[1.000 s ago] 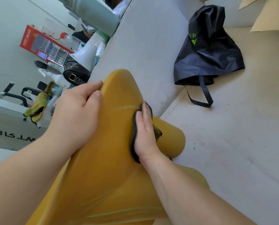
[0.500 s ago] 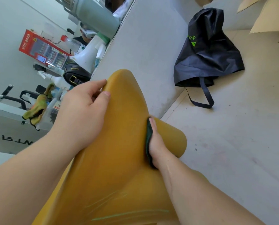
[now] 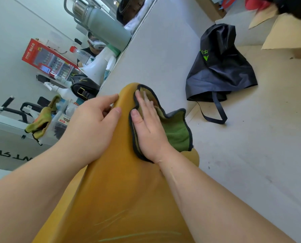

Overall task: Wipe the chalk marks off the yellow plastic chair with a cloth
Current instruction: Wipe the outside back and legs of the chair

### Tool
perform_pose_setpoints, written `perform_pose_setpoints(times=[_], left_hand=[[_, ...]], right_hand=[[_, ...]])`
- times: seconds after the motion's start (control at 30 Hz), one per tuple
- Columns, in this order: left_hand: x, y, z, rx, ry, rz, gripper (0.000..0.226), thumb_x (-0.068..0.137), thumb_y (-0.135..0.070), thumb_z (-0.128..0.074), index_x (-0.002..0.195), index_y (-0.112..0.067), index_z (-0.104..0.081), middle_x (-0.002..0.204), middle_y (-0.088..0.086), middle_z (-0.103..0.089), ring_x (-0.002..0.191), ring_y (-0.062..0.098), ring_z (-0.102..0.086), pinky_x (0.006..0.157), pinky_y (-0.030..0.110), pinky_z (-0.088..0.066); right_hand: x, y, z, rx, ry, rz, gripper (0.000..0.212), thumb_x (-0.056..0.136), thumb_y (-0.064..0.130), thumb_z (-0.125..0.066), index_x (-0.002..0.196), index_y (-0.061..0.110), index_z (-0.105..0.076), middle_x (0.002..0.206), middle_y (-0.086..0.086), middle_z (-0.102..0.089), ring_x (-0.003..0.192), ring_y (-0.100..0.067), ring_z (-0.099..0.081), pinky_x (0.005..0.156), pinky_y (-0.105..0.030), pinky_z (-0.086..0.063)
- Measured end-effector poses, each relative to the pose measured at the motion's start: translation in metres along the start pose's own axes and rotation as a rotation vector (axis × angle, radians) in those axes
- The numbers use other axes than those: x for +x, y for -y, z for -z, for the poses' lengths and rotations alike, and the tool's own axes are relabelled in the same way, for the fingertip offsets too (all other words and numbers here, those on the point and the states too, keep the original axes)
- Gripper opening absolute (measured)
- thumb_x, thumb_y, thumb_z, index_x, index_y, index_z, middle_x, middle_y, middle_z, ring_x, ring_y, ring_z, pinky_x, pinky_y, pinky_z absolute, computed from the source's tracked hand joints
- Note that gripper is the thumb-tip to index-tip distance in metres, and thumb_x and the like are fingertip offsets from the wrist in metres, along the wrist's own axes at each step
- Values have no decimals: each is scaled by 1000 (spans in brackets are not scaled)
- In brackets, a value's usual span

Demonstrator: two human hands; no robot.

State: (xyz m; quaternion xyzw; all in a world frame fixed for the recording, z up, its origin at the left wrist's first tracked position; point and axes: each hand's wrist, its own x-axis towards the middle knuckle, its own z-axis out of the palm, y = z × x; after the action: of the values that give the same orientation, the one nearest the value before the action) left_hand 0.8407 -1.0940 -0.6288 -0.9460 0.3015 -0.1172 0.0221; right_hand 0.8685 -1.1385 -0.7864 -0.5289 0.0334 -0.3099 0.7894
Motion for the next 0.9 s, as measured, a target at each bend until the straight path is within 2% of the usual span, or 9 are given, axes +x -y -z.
perform_pose_setpoints(times=[0.13,0.23,0.27,0.33,0.47,0.6,0.67,0.77,0.9], left_hand=[[-28,11,8,57,27,-64,46,96,-35,-49,142,-38,-47,115,-21,-58,95,-7,-50,75,7,-34],[-57,22,13,40,28,-109,44,94,-40,-49,138,-41,-49,102,-29,-56,98,-16,-48,72,4,-36],[-63,26,15,49,32,-115,41,94,-42,-48,136,-43,-48,100,-30,-55,98,-17,-48,72,6,-36],[-67,32,19,97,53,-124,42,93,-45,-45,135,-44,-46,102,-31,-54,98,-16,-48,73,9,-36],[-50,51,16,196,85,-83,47,95,-33,-50,142,-30,-48,105,-15,-56,90,-3,-45,77,11,-34],[-37,63,5,143,38,-24,46,97,-28,-51,143,-28,-48,110,-6,-59,95,3,-49,75,11,-34],[-38,66,1,85,16,-17,44,98,-28,-51,142,-31,-49,111,-8,-59,88,-6,-48,74,6,-34],[-39,72,-2,35,-15,-17,43,98,-28,-50,141,-33,-50,111,-11,-58,92,-19,-46,74,-3,-32],[-38,73,-3,12,-17,-17,42,98,-27,-51,140,-32,-52,111,-8,-60,99,-13,-48,73,-5,-31]], right_hand=[[13,-34,5,145,10,-161,73,93,73,-27,160,45,-15,171,16,-6,157,-9,1,129,-47,-3],[1,-65,-2,297,18,-363,93,75,96,-34,156,53,-18,168,21,-14,155,-6,-13,128,-49,-11],[-5,-73,-6,328,25,-419,98,70,99,-36,156,55,-18,168,21,-16,154,-7,-16,127,-50,-13],[-17,-77,-18,335,11,-474,94,75,94,-34,157,53,-16,168,19,-17,154,-9,-18,127,-51,-15],[-41,-38,-47,131,-13,-354,65,100,67,-24,159,49,-5,171,14,2,158,-17,5,127,-50,1],[-68,2,-79,-84,-9,-117,65,96,68,-12,158,52,0,169,20,13,156,-12,17,125,-51,6],[-71,0,-82,-88,-39,-77,64,96,67,-10,158,53,-2,169,23,11,155,-9,17,125,-54,4],[-51,-11,-75,-79,-60,-43,63,97,66,-16,158,53,-11,170,20,2,158,-13,8,125,-55,-2],[7,-37,-56,64,-30,-182,61,100,61,-26,159,46,-19,171,13,-9,158,-17,-1,127,-51,-4]])
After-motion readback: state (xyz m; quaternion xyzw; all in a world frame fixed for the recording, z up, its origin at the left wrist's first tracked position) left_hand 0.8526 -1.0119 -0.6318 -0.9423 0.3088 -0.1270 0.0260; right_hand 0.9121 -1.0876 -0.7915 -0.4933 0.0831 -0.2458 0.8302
